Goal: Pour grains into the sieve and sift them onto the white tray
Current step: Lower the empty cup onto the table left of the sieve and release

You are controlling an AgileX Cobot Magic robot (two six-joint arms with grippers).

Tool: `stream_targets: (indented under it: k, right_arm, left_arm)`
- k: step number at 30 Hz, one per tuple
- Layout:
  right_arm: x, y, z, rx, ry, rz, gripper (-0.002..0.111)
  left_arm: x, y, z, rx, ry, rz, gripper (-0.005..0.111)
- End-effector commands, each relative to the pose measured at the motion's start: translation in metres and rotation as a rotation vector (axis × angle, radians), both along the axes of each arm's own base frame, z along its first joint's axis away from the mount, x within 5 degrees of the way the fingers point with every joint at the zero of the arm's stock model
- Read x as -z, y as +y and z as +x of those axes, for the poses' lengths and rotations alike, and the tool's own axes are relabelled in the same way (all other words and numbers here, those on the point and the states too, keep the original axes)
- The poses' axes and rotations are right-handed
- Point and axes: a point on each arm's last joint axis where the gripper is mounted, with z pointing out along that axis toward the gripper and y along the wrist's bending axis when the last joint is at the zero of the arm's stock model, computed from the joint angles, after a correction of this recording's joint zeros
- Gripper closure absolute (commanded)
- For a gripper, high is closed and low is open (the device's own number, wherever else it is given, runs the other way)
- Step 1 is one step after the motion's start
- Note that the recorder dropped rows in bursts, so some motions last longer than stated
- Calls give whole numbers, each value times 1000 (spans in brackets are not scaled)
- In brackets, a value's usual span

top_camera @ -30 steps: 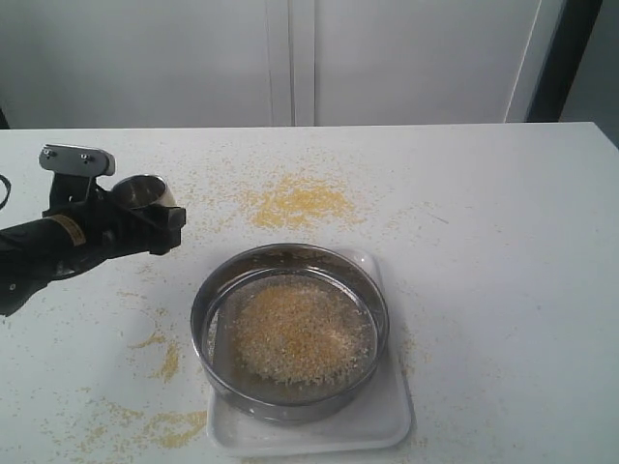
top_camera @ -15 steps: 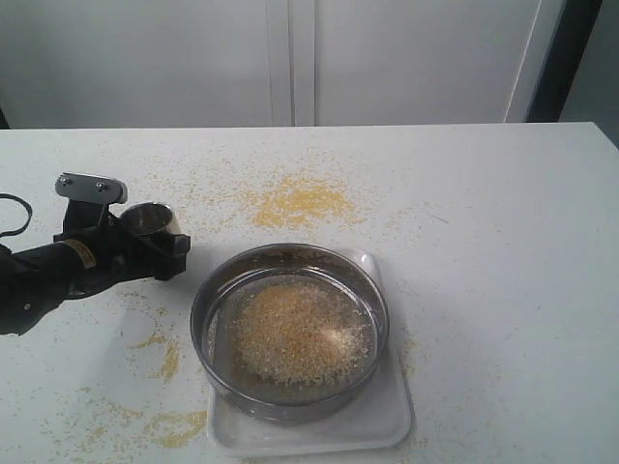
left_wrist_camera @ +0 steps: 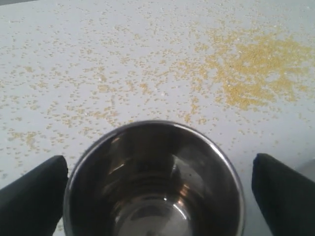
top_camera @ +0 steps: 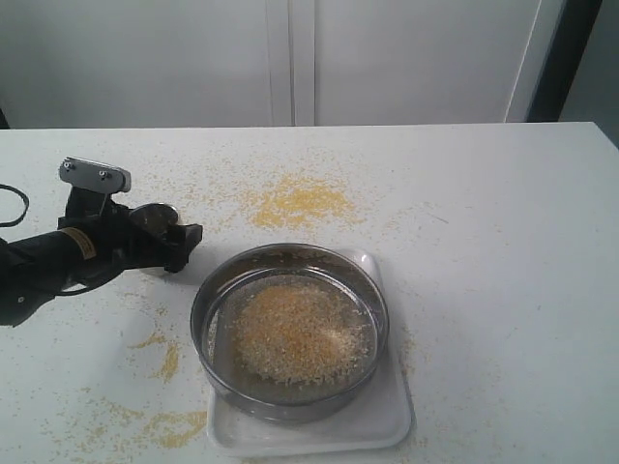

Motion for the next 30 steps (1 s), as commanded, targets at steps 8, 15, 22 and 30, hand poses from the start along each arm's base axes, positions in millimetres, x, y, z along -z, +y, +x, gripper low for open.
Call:
stream_targets:
  k: [8, 15, 22, 30]
  right_arm:
    - [1, 0, 0, -4, -8, 1, 108]
    - [1, 0, 0, -4, -8, 1, 108]
    - [1, 0, 0, -4, -8, 1, 108]
    - [1, 0, 0, -4, -8, 1, 108]
  left_arm:
    - [-60, 12, -18, -46, 38, 93, 4]
    - [-97, 26, -42, -92, 91, 172, 16]
    - [-119, 46, -74, -142, 214, 354, 107]
    - [-114, 65, -113, -267, 589, 425, 106]
